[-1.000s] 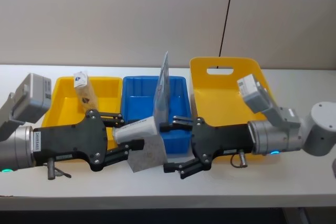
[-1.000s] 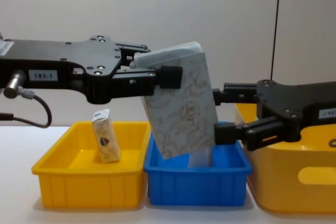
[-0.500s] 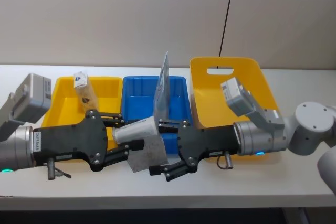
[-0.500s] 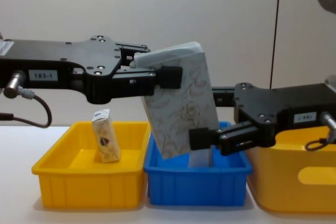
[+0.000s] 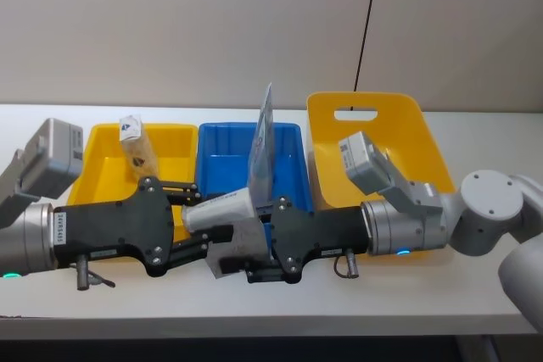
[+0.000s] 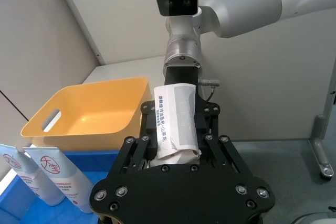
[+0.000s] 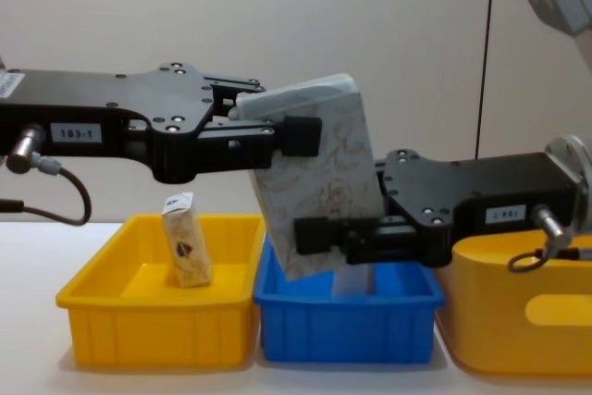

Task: Bimanual collaborative sorting of washing and personal care products

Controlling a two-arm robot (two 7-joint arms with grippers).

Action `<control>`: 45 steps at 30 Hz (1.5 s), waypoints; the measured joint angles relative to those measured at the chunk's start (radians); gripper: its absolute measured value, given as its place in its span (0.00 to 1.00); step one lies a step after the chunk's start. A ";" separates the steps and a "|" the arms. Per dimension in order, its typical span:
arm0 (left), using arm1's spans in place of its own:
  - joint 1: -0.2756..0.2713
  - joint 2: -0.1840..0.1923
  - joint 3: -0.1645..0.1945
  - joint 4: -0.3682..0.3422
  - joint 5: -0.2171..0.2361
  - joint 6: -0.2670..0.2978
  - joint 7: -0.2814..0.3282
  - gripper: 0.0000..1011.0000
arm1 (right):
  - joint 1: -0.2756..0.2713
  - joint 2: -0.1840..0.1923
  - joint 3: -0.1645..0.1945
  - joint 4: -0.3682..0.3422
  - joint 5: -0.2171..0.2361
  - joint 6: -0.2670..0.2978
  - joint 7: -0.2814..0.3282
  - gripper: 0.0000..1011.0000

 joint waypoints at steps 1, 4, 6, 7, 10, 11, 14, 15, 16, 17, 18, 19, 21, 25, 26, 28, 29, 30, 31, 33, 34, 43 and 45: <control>0.000 0.000 0.000 0.000 0.000 0.000 0.000 0.35 | -0.001 0.000 -0.001 -0.002 0.000 0.000 -0.002 0.52; 0.000 0.000 0.000 0.000 0.000 0.000 0.000 0.35 | -0.003 0.000 -0.004 -0.008 -0.002 0.001 -0.010 0.42; 0.000 0.000 0.000 0.000 0.000 0.000 0.000 0.35 | -0.005 0.001 -0.006 -0.012 -0.002 0.002 -0.014 0.38; 0.000 0.000 0.000 0.000 0.000 0.000 0.000 0.35 | -0.005 0.001 -0.007 -0.014 -0.002 0.002 -0.016 0.37; 0.000 0.000 0.000 0.000 0.000 0.000 0.000 0.38 | -0.007 0.002 -0.009 -0.021 -0.002 0.004 -0.022 0.37; 0.000 0.000 0.000 0.000 0.000 0.000 0.000 0.43 | -0.008 0.002 -0.009 -0.022 -0.002 0.005 -0.024 0.37; 0.000 0.000 0.000 0.000 0.000 0.000 0.000 0.51 | -0.009 0.005 -0.011 -0.029 -0.001 0.008 -0.029 0.37; 0.000 0.000 0.000 0.000 0.000 0.000 0.000 0.57 | -0.010 0.007 -0.012 -0.031 -0.001 0.010 -0.031 0.37; 0.000 0.000 0.000 0.000 0.000 0.000 0.000 0.58 | -0.010 0.007 -0.012 -0.031 -0.001 0.010 -0.031 0.37; 0.000 0.000 0.000 0.000 0.000 0.000 0.000 0.61 | -0.010 0.008 -0.012 -0.034 0.000 0.013 -0.034 0.37; 0.000 0.000 0.000 0.000 0.000 0.000 0.000 0.63 | -0.011 0.009 -0.012 -0.036 0.001 0.014 -0.035 0.37; 0.000 0.000 0.000 0.000 0.000 0.000 0.000 0.68 | -0.011 0.011 -0.013 -0.039 0.003 0.017 -0.037 0.37; 0.000 0.000 0.000 0.000 0.000 0.000 0.000 0.72 | -0.012 0.013 -0.013 -0.042 0.006 0.020 -0.039 0.37; 0.000 0.000 0.000 0.000 0.000 0.000 0.000 0.83 | -0.014 0.020 -0.013 -0.051 0.011 0.027 -0.042 0.36; 0.000 0.000 0.000 0.000 0.000 0.000 0.000 0.89 | -0.016 0.023 -0.013 -0.056 0.014 0.030 -0.044 0.36; 0.000 0.000 0.000 0.000 0.000 0.000 0.000 0.92 | -0.018 0.027 -0.013 -0.061 0.016 0.034 -0.046 0.36; 0.000 0.000 0.000 0.000 0.000 0.000 0.000 0.93 | -0.020 0.030 -0.012 -0.065 0.018 0.035 -0.047 0.36; 0.000 0.000 0.000 0.000 0.000 0.000 0.000 0.98 | -0.023 0.034 -0.011 -0.073 0.022 0.039 -0.049 0.36; 0.000 0.000 0.000 0.000 0.000 0.000 0.000 0.99 | -0.025 0.037 -0.010 -0.077 0.023 0.041 -0.050 0.36; 0.000 0.000 0.000 0.000 0.000 0.000 0.000 0.99 | -0.033 0.048 -0.006 -0.091 0.031 0.047 -0.056 0.36; 0.000 0.000 0.000 0.000 0.000 0.000 0.000 0.99 | -0.034 0.050 -0.005 -0.094 0.032 0.050 -0.057 0.36; 0.000 0.000 0.000 0.000 0.000 0.000 0.000 0.99 | -0.079 0.110 0.030 -0.161 0.066 0.068 -0.091 0.36; 0.000 0.000 0.000 0.000 0.000 0.000 0.000 0.99 | -0.092 0.126 0.042 -0.176 0.073 0.069 -0.106 0.36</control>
